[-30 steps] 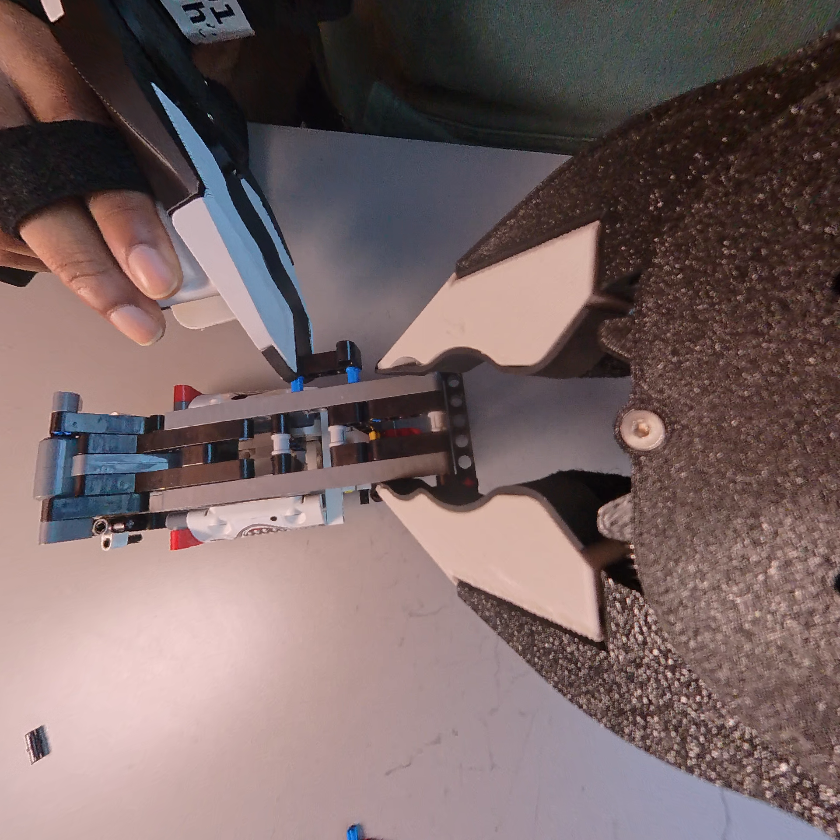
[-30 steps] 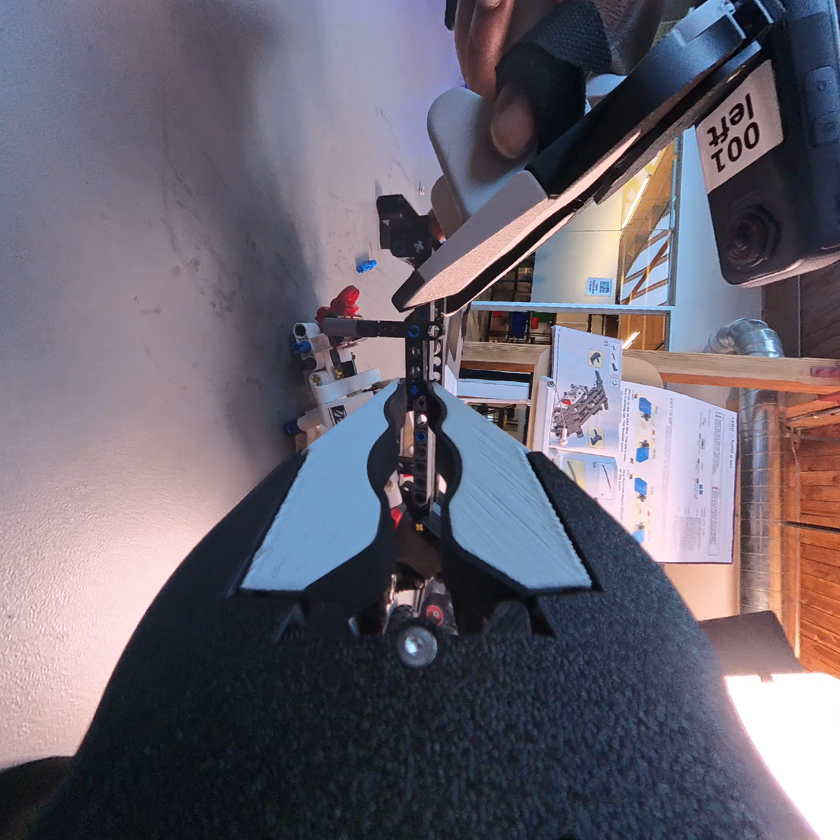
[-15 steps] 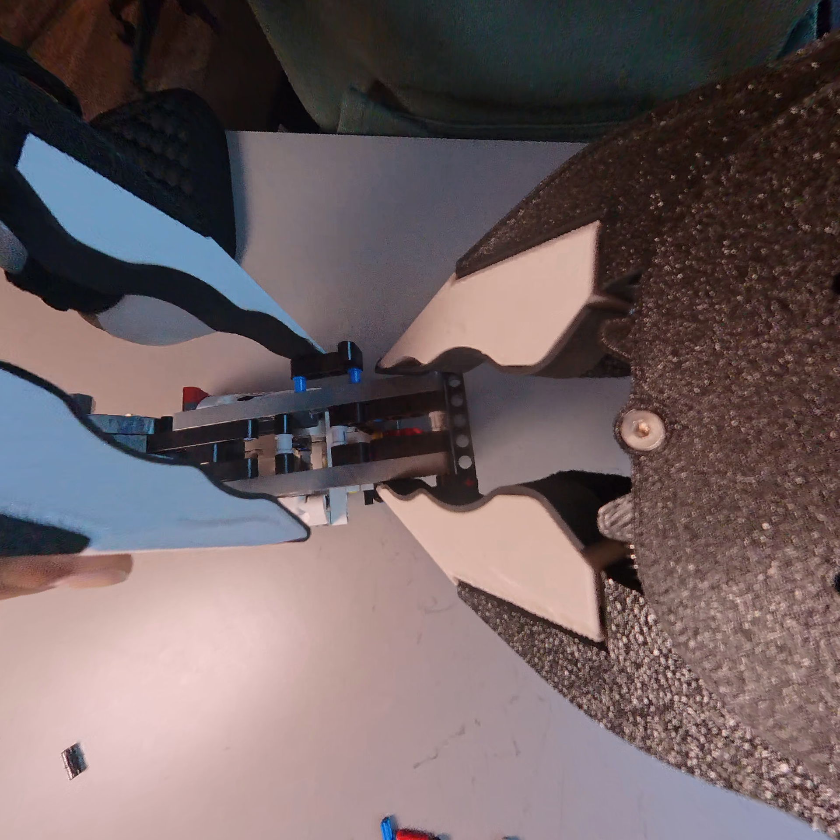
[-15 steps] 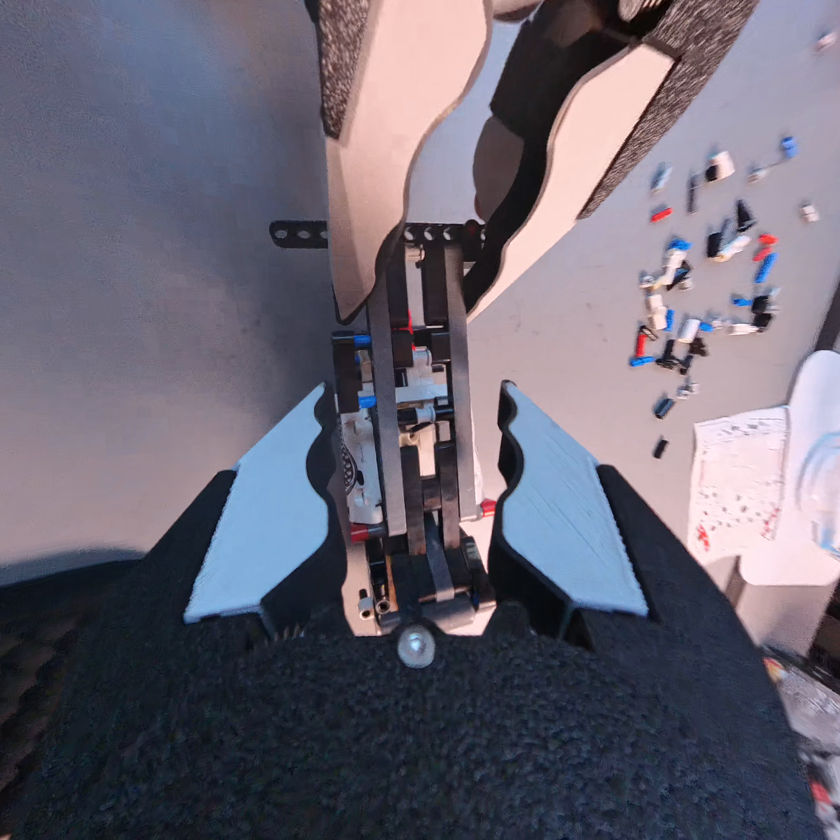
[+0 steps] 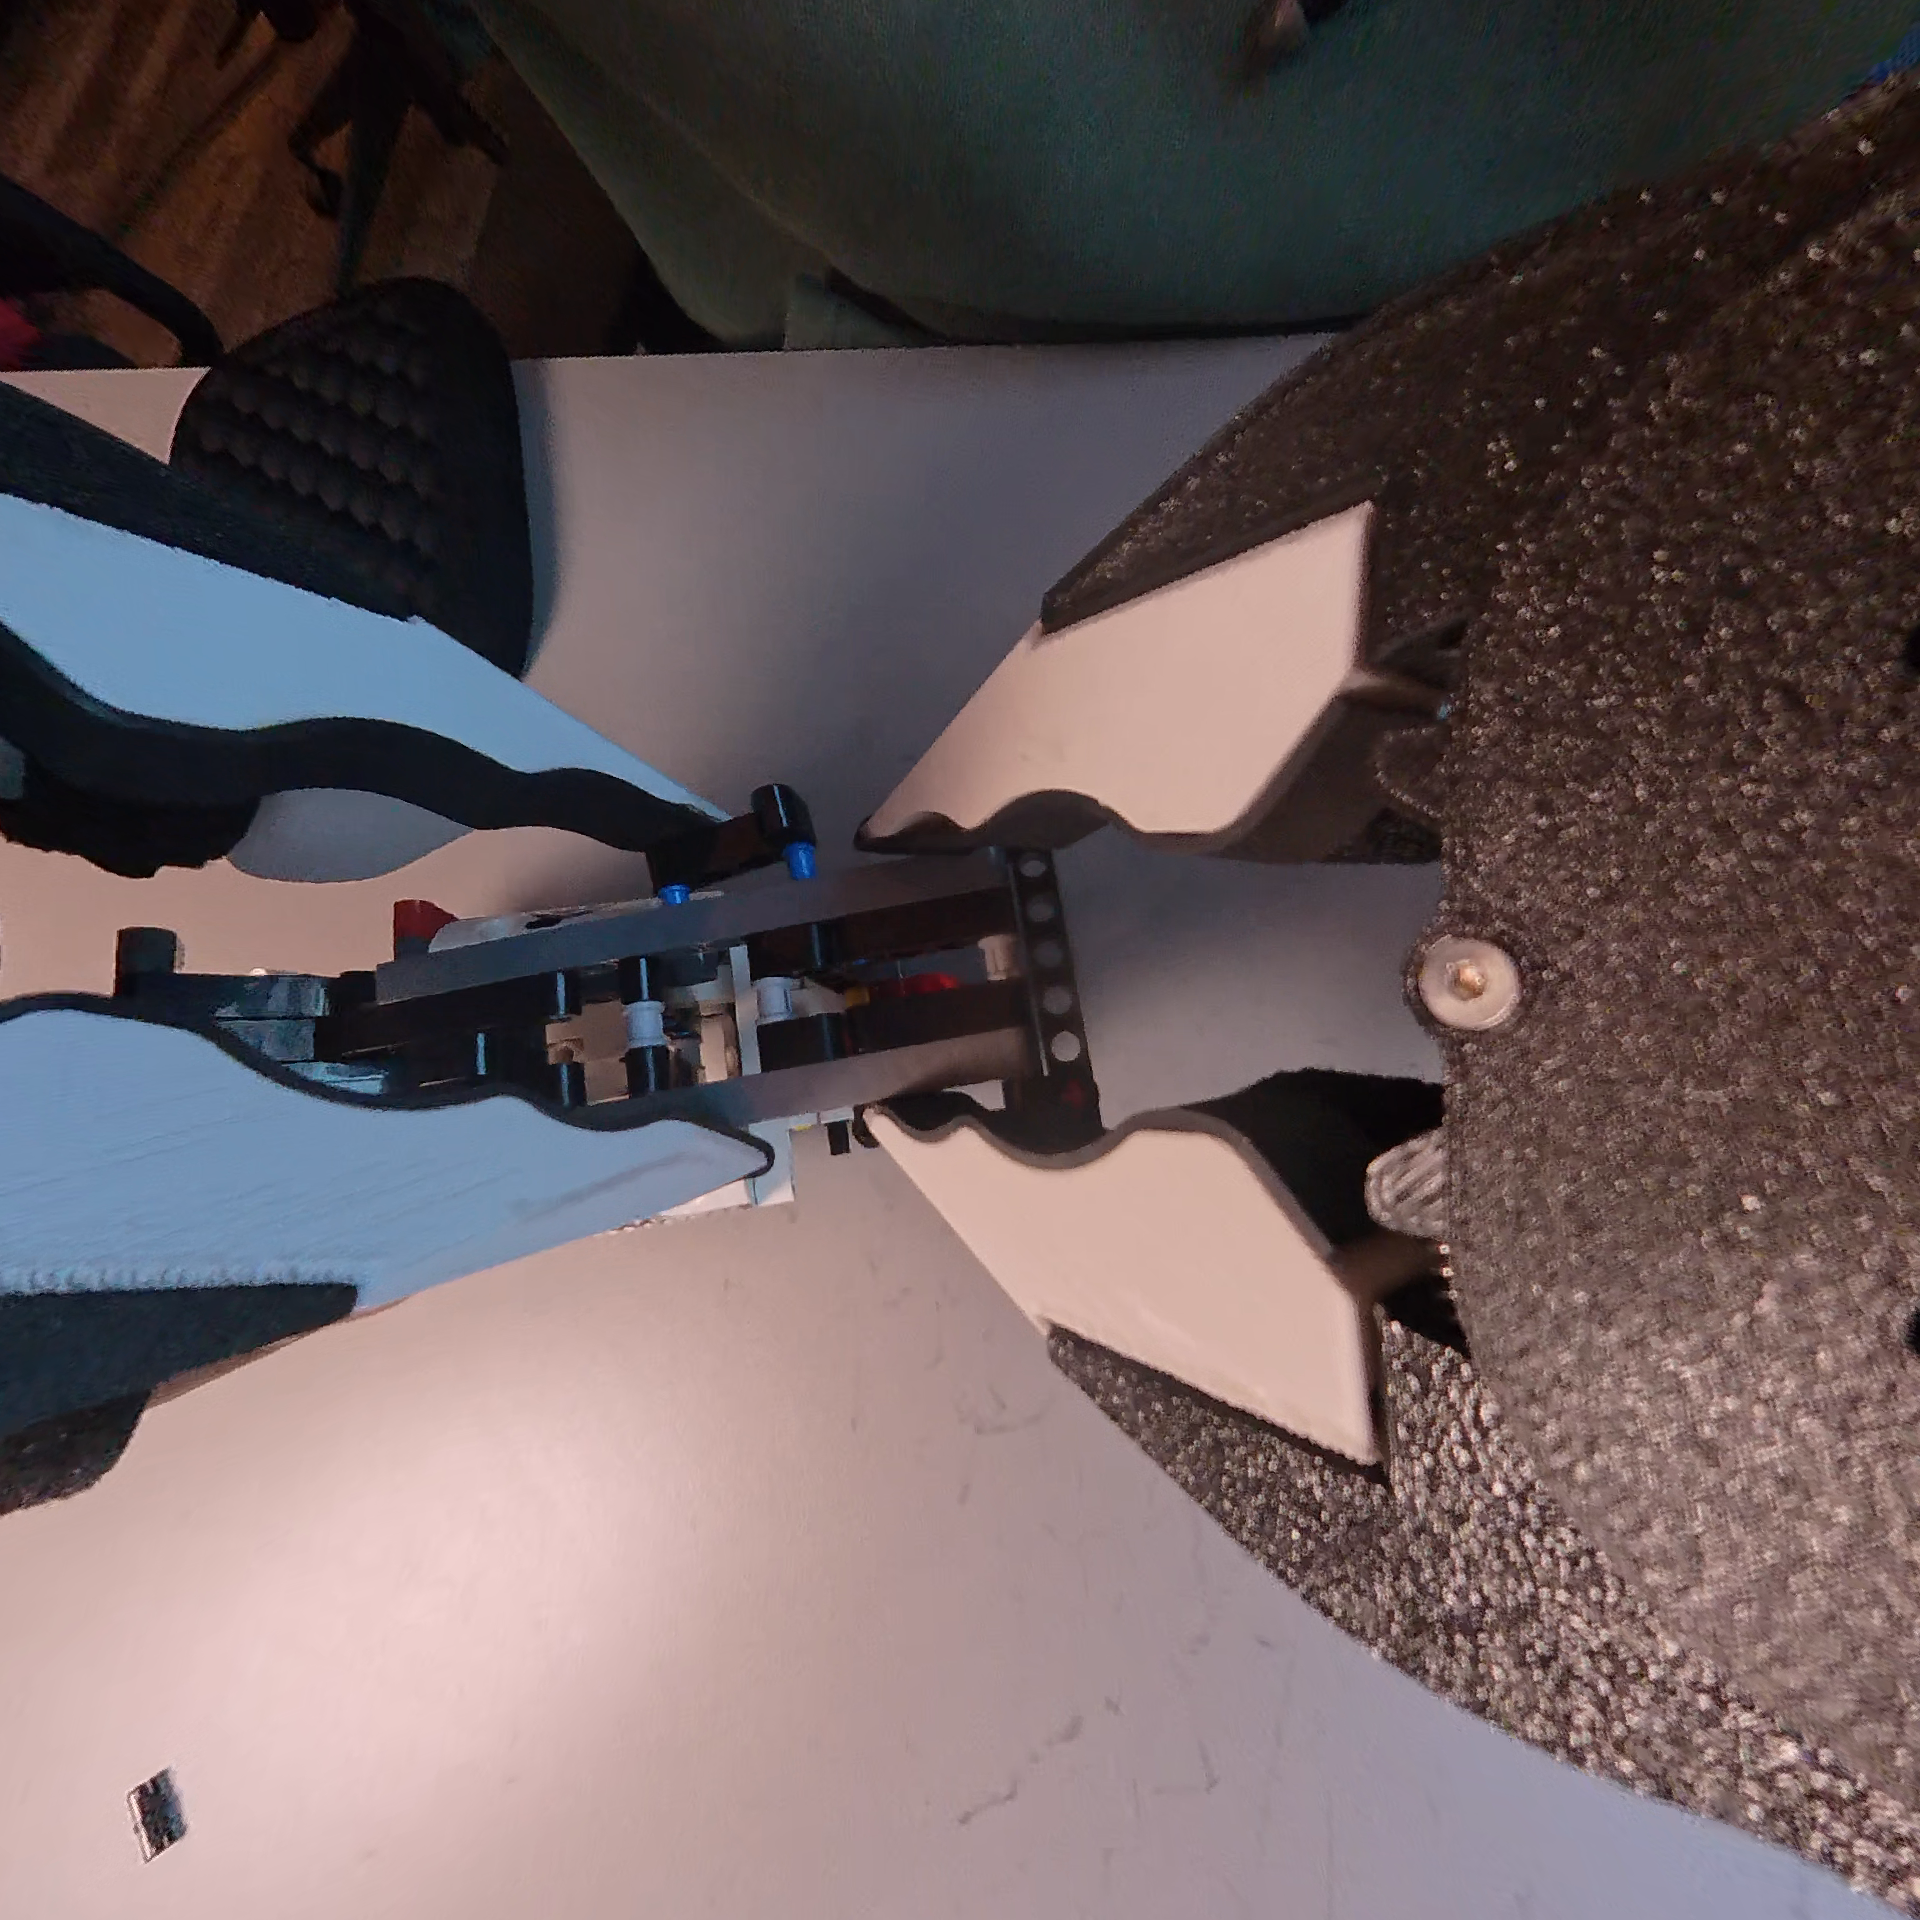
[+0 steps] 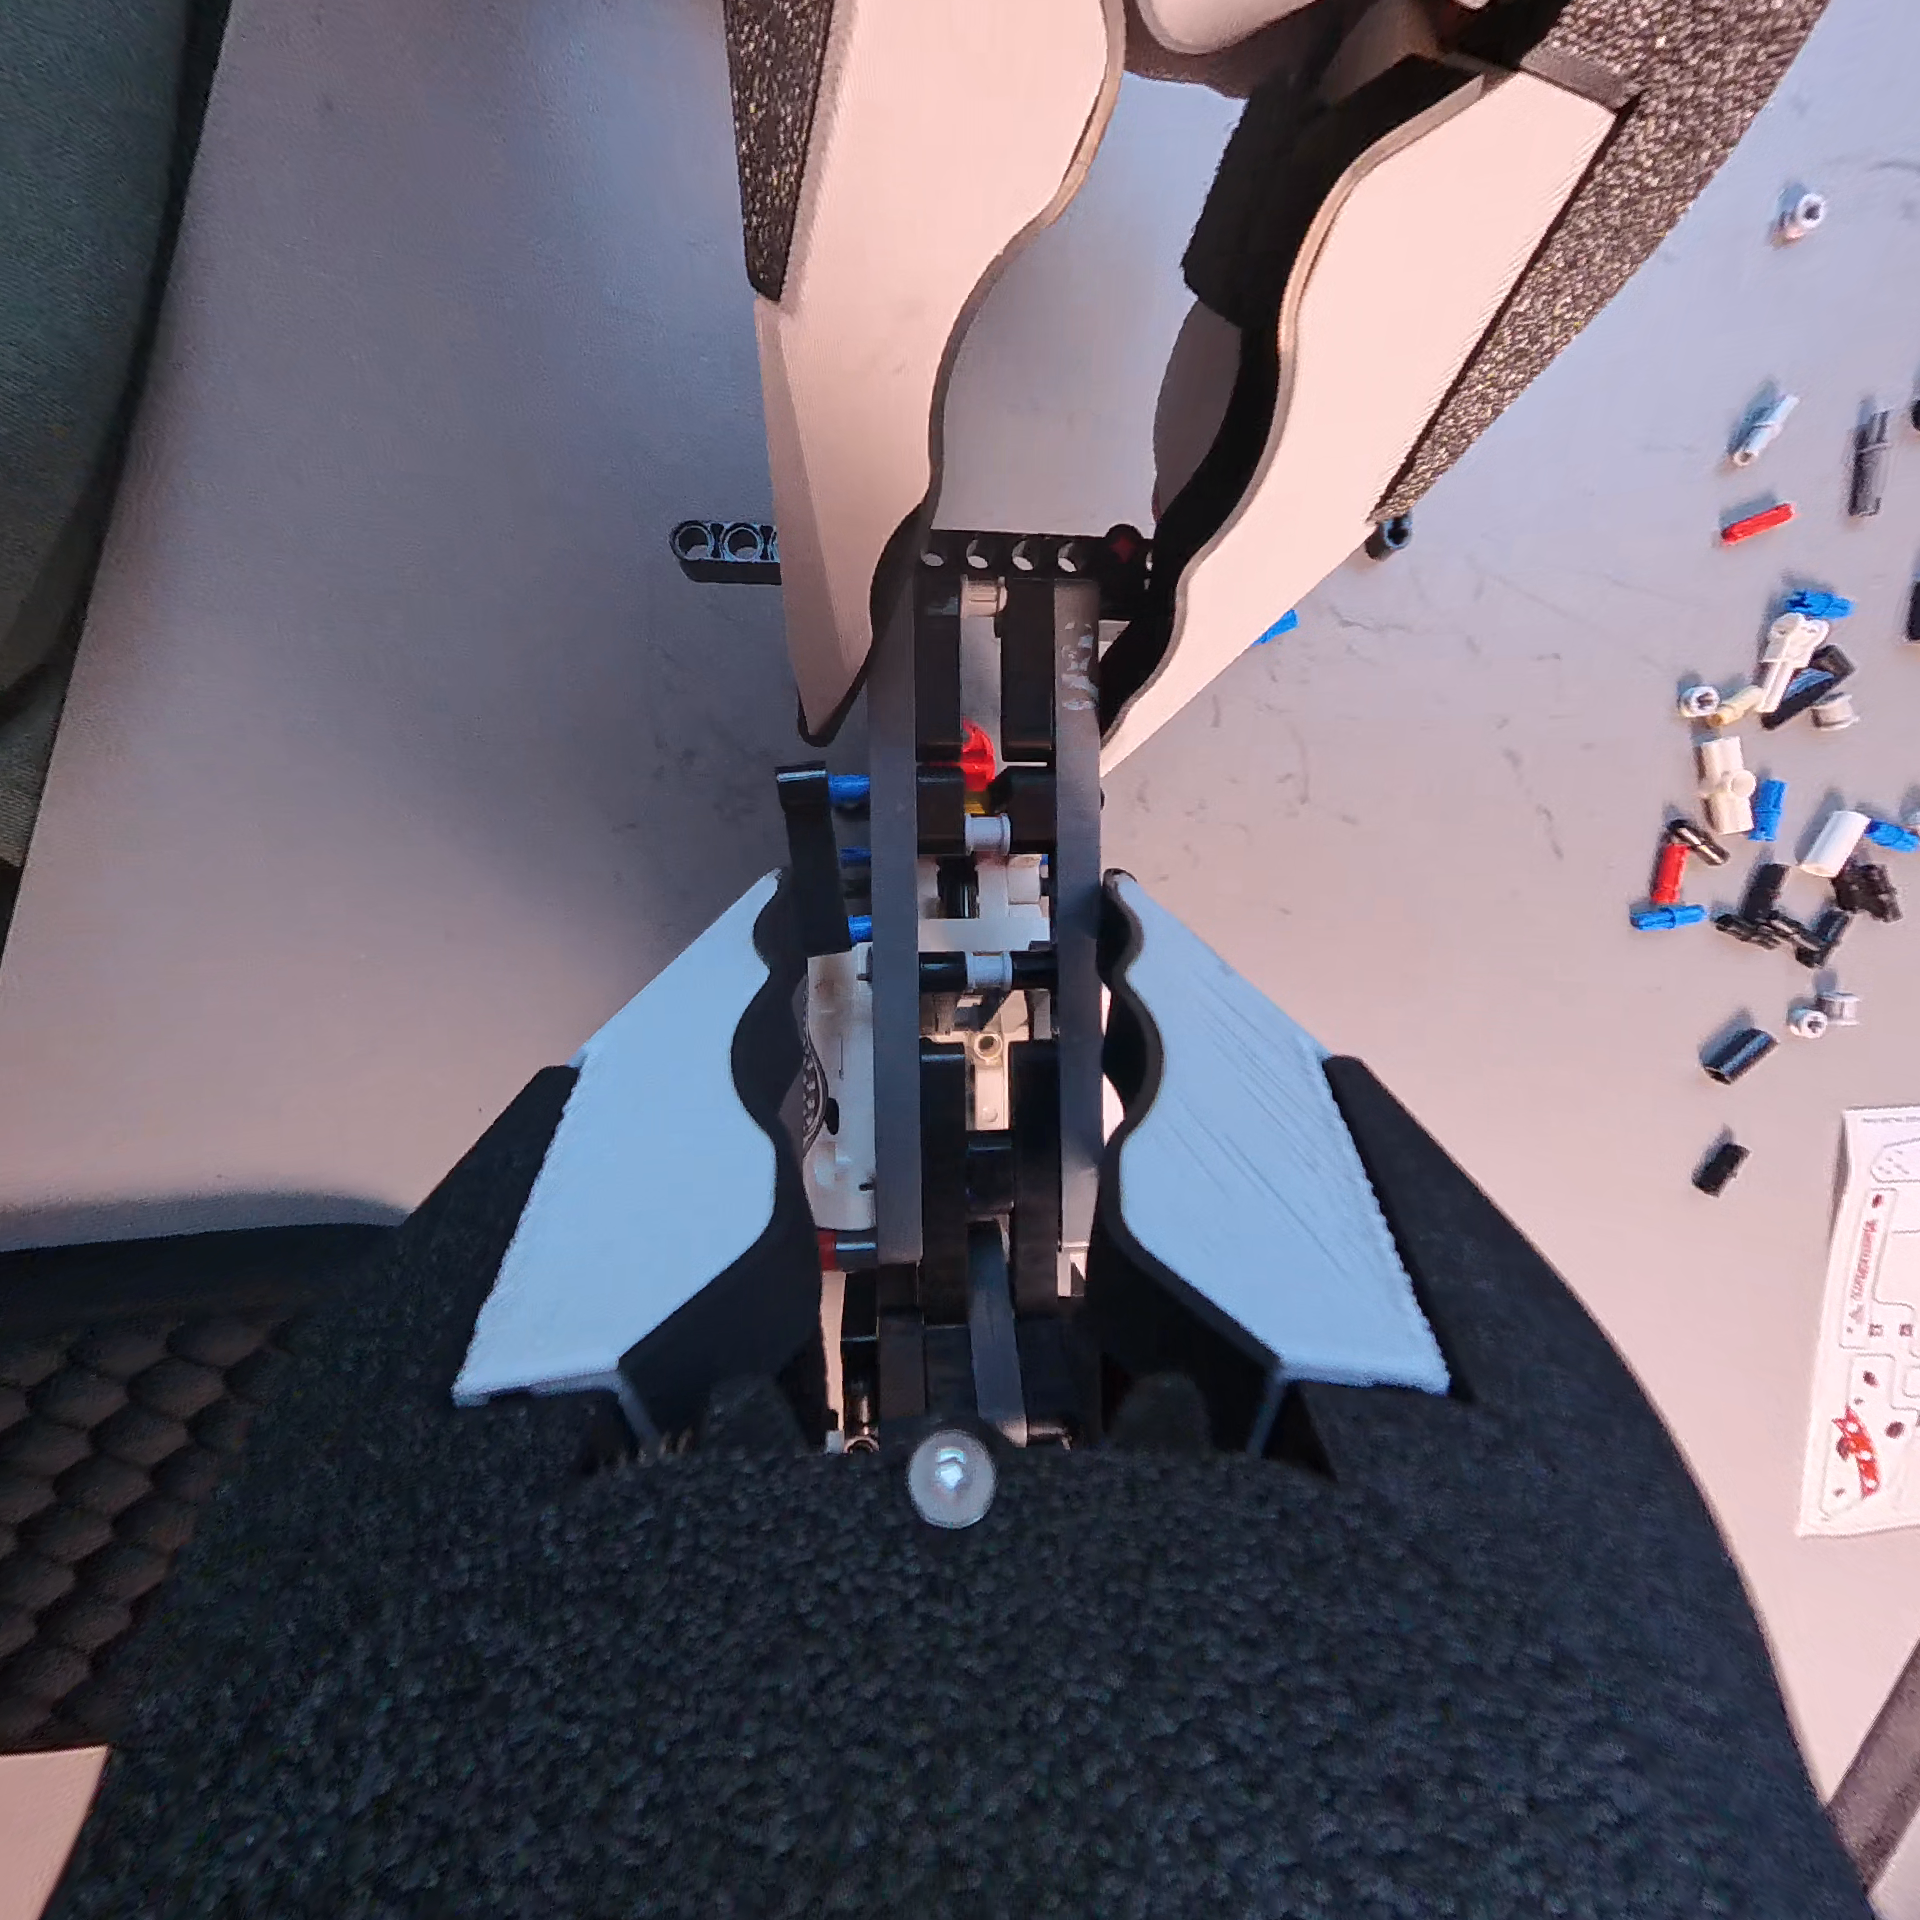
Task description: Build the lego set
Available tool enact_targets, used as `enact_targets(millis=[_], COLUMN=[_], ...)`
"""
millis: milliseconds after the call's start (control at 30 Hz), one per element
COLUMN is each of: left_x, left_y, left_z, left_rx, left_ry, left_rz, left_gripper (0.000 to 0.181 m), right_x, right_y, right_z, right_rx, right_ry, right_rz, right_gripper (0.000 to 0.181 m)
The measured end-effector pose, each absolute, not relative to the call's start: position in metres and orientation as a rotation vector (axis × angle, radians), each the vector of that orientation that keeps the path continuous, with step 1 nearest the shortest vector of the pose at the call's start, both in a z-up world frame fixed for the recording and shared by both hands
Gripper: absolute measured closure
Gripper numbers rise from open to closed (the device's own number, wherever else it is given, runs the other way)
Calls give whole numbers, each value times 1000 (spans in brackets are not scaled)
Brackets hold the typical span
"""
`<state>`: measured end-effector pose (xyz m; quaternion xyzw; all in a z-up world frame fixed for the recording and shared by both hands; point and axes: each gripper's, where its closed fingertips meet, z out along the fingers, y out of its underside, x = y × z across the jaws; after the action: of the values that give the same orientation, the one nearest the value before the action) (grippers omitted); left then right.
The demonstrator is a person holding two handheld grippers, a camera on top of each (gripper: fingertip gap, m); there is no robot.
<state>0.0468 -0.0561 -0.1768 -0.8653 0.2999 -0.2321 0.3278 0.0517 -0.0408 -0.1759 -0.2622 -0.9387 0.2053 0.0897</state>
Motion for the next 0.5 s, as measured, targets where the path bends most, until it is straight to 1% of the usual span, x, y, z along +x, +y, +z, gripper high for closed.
enact_targets(millis=[200,300,333,367,400,467,500], left_x=[48,44,45,47,49,50,50], left_y=[-55,-50,-49,-48,-48,-47,-47], left_z=[-176,-176,-173,-172,-173,-174,-174], left_rx=[-2277,-2281,-2271,-2270,-2270,-2273,-2277], left_ry=[751,718,707,695,696,700,700], left_rz=[-616,-590,-605,-617,-615,-592,-585], left_gripper=[137,137,137,137,137,137,137], right_x=[51,48,46,46,46,44,45], right_y=[-39,-35,-37,-40,-43,-45,-45], right_z=[-175,-176,-175,-175,-175,-178,-178], right_rx=[-786,-824,-806,-791,-788,-773,-779], right_ry=[-2764,-2720,-2707,-2703,-2712,-2722,-2730], right_rz=[662,564,550,547,545,520,533], right_gripper=[127,124,121,109,104,119,121])
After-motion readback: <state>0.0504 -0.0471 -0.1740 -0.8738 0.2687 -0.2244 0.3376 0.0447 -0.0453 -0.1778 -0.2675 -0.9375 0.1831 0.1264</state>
